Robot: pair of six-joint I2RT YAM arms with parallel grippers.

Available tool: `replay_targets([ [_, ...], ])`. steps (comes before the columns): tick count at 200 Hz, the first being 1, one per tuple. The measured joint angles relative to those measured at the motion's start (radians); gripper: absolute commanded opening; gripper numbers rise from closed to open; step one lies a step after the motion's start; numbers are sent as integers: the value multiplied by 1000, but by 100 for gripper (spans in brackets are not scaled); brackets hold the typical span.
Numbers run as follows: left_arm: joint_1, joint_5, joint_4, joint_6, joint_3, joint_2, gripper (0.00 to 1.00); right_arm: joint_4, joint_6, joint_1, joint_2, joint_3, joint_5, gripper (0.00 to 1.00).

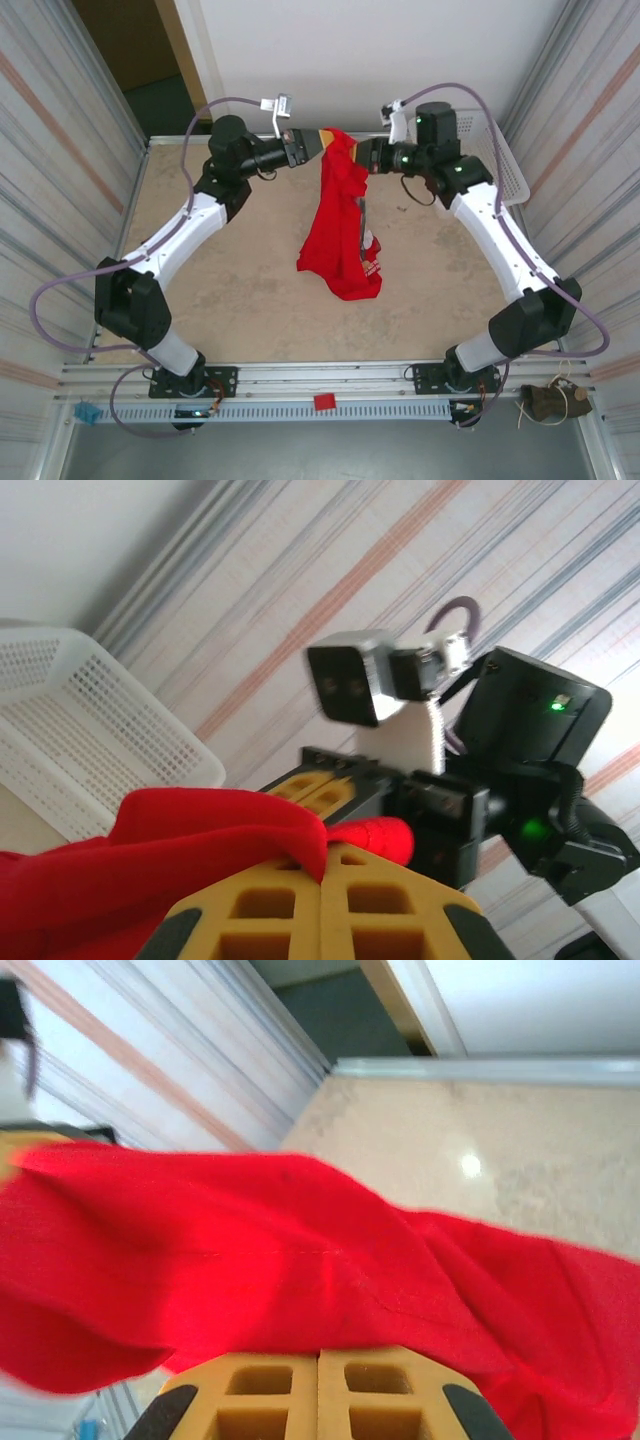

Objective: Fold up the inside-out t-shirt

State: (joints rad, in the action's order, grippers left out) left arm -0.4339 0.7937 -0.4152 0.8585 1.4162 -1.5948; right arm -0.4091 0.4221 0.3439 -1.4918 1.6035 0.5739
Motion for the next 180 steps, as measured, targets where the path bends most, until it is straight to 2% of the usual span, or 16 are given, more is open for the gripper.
replay_targets([
  [10,26,-1,11,-3,22,-4,47,0,18,-24,3,53,7,0],
  [27,81,-5,43,-29,53,-4,62,0,50,-62,16,152,14,0],
  [49,126,-47,118,-97,50,17,69,0,94,-84,25,295,18,0],
  [65,110,-107,190,-170,-15,75,76,16,122,-77,33,365,21,0],
  [84,10,-241,284,-280,-127,185,80,27,144,-53,38,418,5,0],
  [104,-177,-395,336,-402,-193,270,83,25,146,-29,38,440,-29,0],
  [121,-311,-490,338,-485,-193,271,86,13,146,-15,38,443,-68,0],
  [143,-399,-587,340,-560,-145,198,86,-21,141,-10,37,456,-115,0],
  [154,-413,-612,341,-576,-111,140,82,-53,133,-10,37,481,-135,0],
  [164,-417,-635,358,-591,-71,80,69,-77,122,-10,37,517,-153,0],
  [169,-417,-644,370,-594,-51,52,56,-85,118,-10,37,535,-158,0],
  [180,-417,-655,395,-605,-17,2,17,-97,111,-11,38,579,-171,0],
])
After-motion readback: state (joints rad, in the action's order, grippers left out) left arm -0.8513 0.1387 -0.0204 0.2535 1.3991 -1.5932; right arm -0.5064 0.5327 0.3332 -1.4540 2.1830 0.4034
